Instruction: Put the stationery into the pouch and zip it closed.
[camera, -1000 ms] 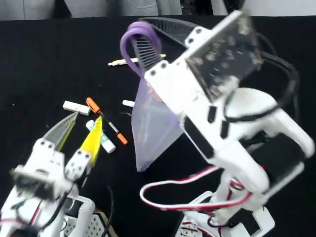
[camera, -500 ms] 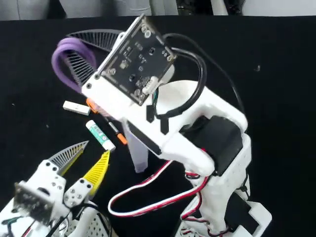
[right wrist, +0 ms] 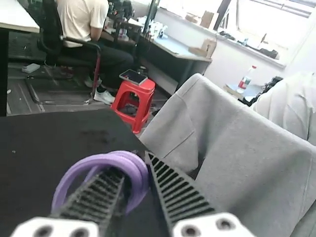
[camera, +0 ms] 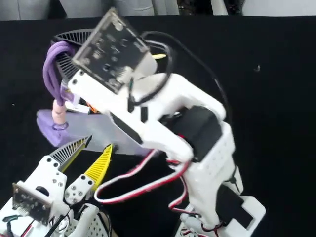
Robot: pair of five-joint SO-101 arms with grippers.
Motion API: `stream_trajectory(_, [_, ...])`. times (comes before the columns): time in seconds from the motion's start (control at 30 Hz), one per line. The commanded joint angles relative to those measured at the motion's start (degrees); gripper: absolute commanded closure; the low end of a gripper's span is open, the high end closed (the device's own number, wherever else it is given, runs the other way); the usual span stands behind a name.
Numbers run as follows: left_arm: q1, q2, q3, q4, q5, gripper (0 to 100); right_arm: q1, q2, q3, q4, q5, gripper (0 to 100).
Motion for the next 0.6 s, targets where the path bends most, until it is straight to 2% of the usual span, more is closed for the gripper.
stream_trajectory(0.0, [-0.13, 0.18, 1.54, -0.97, 0.26, 83, -0.44, 0.22, -3.30, -0.70, 0.00, 98.8])
stream_trajectory(0.23, [-0.13, 0.18, 4.18, -1.05, 0.09, 83, 0.00, 0.13, -7.69, 2.37, 0.00, 98.8])
stream_trajectory(0.4, [-0.48, 0.09, 4.18, -0.97, 0.09, 83, 5.71, 0.13, -12.62, 5.01, 0.00, 98.8])
stream_trajectory(0.57, [-10.77, 0.09, 4.26, -0.97, 0.00, 83, 11.08, 0.13, -20.26, 11.69, 0.00, 98.8])
